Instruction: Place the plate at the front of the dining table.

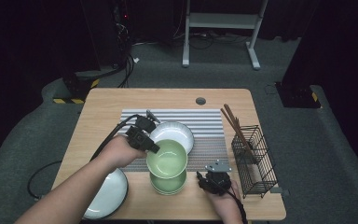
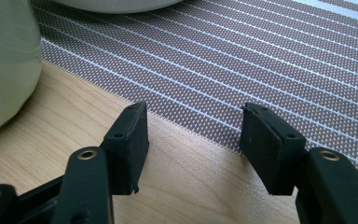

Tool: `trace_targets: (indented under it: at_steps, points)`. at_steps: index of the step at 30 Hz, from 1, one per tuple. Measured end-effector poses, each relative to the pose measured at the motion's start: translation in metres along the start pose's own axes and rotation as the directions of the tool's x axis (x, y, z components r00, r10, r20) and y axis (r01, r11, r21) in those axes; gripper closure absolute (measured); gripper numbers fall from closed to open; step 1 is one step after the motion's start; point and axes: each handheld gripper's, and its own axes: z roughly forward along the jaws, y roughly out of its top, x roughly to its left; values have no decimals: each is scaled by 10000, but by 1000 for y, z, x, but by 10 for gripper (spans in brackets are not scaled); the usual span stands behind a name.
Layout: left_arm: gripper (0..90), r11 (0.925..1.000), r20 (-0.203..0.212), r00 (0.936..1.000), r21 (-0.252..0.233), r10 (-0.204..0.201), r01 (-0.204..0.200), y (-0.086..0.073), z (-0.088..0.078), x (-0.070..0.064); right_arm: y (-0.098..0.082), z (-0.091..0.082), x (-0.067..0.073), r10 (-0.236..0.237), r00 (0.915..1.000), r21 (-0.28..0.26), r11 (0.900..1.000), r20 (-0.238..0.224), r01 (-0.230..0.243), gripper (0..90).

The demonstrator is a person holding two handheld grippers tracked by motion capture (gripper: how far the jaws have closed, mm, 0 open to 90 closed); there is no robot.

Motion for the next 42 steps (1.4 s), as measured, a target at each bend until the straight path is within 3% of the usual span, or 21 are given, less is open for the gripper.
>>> trace_targets:
  at_steps: [24, 42]
  points:
    - [850, 9913, 14, 9929, -560, -1188, 1187, 17, -6, 34, 0, 0, 0, -24, 10000, 5, 10000, -14, 24, 416]
    - [850, 9868, -229, 9880, -590, -1526, 1511, 30, 2, 47, 0, 0, 0, -30, 10000, 6, 10000, -24, 30, 413]
